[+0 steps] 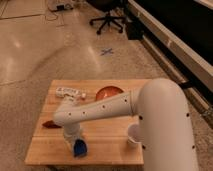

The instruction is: Wipe the white sponge on the table

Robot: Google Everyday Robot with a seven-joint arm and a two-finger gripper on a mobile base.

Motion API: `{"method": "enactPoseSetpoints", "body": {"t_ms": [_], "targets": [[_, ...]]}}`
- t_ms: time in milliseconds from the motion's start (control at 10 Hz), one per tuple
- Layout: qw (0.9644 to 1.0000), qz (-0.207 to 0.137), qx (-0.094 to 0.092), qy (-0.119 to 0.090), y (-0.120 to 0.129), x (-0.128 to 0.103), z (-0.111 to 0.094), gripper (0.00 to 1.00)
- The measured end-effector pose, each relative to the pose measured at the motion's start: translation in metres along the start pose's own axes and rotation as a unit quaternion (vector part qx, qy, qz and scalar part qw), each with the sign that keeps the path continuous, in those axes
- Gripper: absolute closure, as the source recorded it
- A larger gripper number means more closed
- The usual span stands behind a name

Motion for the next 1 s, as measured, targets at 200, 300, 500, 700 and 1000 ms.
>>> {"method": "enactPoseSetpoints", "body": {"t_ms": [200,300,500,700,1000], "targets": [[0.9997,-0.021,-0.011,0.010,-0.003,0.024,-0.004,0.83],[0.9994,-0.028,-0.017,0.011,-0.002,0.032,-0.004,0.83],[0.9986,-0.038,-0.032,0.015,0.005,0.049,-0.004,0.83],[0.9984,-0.030,-0.045,0.016,0.022,0.057,-0.005,0.83],[0.9981,-0.003,-0.060,0.011,0.058,0.056,-0.005,0.83]]}}
